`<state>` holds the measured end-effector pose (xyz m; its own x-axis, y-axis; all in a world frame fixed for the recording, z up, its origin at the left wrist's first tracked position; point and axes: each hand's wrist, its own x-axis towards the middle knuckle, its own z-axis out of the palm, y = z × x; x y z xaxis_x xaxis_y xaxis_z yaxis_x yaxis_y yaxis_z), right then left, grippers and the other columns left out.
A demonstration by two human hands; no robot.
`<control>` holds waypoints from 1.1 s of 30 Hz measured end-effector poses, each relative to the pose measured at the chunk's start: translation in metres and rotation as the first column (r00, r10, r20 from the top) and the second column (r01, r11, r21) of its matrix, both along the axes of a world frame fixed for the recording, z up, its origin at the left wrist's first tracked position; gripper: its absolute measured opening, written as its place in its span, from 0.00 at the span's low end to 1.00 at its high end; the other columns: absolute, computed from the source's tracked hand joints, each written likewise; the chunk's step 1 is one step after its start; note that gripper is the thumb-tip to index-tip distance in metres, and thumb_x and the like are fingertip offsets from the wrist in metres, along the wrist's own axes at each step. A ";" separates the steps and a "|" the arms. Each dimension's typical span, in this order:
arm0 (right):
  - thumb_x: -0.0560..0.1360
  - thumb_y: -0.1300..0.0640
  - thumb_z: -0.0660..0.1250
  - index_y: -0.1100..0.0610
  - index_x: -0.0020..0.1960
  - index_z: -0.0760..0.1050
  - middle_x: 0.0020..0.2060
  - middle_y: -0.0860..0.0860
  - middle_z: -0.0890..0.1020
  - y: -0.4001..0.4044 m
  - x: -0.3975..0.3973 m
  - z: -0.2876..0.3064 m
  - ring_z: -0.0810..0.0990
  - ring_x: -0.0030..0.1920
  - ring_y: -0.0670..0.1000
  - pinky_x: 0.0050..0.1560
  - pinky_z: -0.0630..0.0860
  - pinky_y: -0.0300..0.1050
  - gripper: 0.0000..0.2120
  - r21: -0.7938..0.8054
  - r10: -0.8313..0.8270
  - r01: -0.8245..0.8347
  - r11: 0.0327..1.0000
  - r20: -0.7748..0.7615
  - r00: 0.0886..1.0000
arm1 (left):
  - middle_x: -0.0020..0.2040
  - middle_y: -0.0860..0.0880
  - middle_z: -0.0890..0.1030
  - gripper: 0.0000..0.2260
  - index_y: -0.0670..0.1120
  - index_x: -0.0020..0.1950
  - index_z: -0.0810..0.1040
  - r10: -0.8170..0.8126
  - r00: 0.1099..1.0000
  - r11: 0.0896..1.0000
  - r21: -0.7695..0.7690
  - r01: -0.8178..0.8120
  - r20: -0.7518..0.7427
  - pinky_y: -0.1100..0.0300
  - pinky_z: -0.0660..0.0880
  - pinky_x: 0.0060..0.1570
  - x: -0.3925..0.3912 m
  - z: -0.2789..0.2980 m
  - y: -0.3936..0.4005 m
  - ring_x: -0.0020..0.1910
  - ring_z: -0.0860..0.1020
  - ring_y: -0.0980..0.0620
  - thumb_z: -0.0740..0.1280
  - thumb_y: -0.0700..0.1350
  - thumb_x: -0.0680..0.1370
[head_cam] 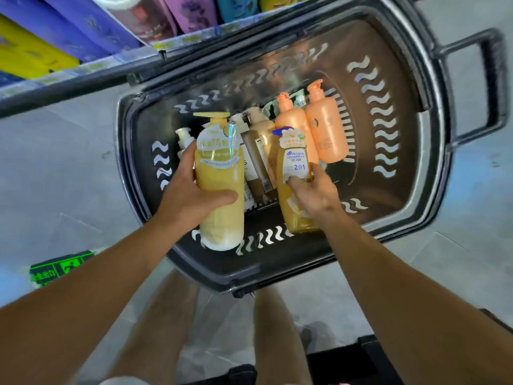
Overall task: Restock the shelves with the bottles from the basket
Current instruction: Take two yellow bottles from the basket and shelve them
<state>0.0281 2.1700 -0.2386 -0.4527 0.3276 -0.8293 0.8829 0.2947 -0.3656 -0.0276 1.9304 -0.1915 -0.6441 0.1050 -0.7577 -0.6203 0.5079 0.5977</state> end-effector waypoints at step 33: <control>0.59 0.52 0.81 0.40 0.77 0.54 0.60 0.39 0.79 -0.230 0.038 0.477 0.82 0.54 0.43 0.55 0.79 0.48 0.55 -0.239 0.246 -0.501 0.832 -0.650 0.719 | 0.58 0.56 0.81 0.48 0.63 0.72 0.65 0.362 0.780 0.923 0.080 -0.376 -0.510 0.44 0.79 0.56 0.134 0.475 -0.239 0.57 0.80 0.50 0.79 0.51 0.54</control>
<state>0.0661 1.9405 0.2386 -0.8893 -0.2512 -0.3822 0.3111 0.2805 -0.9081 0.1066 1.6918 0.2832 -0.9209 -0.2344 -0.3114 -0.3758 0.3216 0.8691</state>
